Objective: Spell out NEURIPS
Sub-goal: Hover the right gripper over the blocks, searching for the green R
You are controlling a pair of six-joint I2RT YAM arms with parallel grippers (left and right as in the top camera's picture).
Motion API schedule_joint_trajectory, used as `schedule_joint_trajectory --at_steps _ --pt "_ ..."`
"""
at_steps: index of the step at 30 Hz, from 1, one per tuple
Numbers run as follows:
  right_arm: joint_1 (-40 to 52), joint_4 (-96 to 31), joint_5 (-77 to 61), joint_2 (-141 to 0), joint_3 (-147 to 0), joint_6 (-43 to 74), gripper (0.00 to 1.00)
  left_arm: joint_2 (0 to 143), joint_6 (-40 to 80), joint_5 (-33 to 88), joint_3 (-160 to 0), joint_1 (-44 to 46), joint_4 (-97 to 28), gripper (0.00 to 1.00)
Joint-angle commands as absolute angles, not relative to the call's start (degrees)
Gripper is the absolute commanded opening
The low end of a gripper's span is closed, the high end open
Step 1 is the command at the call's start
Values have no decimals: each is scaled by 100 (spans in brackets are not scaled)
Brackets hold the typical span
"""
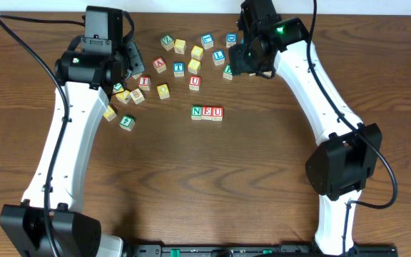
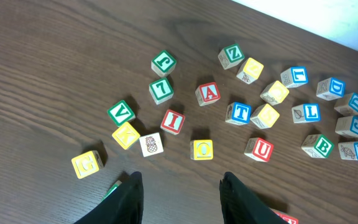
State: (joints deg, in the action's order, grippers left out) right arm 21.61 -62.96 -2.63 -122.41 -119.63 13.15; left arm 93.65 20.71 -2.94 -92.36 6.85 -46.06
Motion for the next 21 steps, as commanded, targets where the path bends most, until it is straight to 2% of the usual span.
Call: schedule_joint_trajectory --at_steps 1,21 --pt "2180 -6346 -161 -12140 -12101 1120 65 9432 1994 -303 -9194 676 -4615 40" --pt "2178 -6189 -143 -12140 -12110 1061 65 9432 1997 -303 -9194 676 -4626 40"
